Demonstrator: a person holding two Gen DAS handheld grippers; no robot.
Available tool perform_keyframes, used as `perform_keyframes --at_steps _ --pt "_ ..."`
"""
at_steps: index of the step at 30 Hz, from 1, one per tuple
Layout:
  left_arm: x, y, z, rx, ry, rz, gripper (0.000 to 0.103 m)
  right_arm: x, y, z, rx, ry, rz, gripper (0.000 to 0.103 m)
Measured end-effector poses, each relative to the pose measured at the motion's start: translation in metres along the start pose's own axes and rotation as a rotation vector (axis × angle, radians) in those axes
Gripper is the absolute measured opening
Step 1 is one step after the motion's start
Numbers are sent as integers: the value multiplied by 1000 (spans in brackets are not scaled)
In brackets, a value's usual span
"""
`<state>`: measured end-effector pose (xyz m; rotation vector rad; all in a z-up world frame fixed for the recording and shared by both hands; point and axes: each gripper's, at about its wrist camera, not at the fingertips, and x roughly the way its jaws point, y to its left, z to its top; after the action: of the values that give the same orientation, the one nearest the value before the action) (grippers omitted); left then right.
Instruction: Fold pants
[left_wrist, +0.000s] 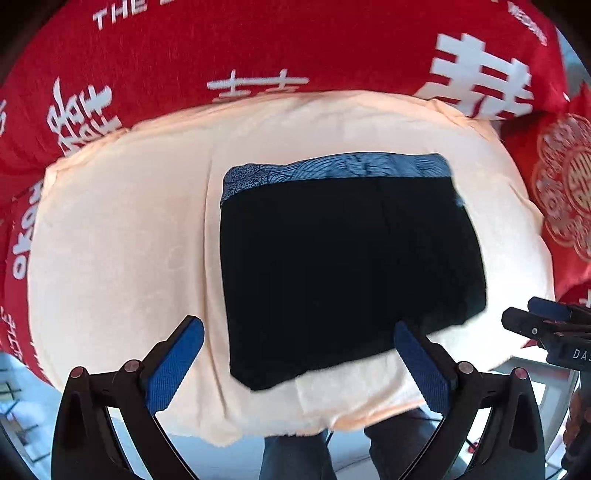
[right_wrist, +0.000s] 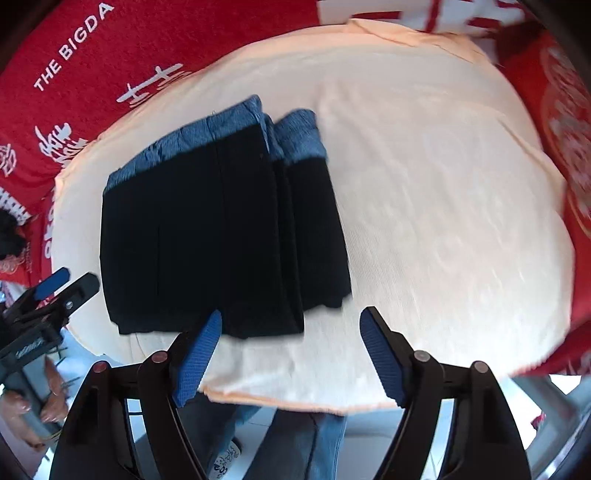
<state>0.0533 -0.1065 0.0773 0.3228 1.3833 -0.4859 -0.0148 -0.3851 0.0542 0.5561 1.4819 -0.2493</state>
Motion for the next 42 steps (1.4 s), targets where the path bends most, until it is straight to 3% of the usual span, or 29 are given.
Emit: perform_keyframes --at_steps 5,8,18,27,42 --pt "-30 -2 -14 37 -16 18 103 -31 18 -26 -8 -71 -55 86" --pt "-41 2 -16 41 -12 29 103 -50 37 -35 -24 -116 -34 103" --pt "-73 22 -24 -41 -27 79 103 -80 83 -40 -74 -135 -96 103" --pt "-86 13 -40 -110 -22 130 103 -79 81 -48 -112 -72 -105 103" --pt "-100 -2 -57 -143 -15 161 103 -96 76 -56 -164 -101 -78 103"
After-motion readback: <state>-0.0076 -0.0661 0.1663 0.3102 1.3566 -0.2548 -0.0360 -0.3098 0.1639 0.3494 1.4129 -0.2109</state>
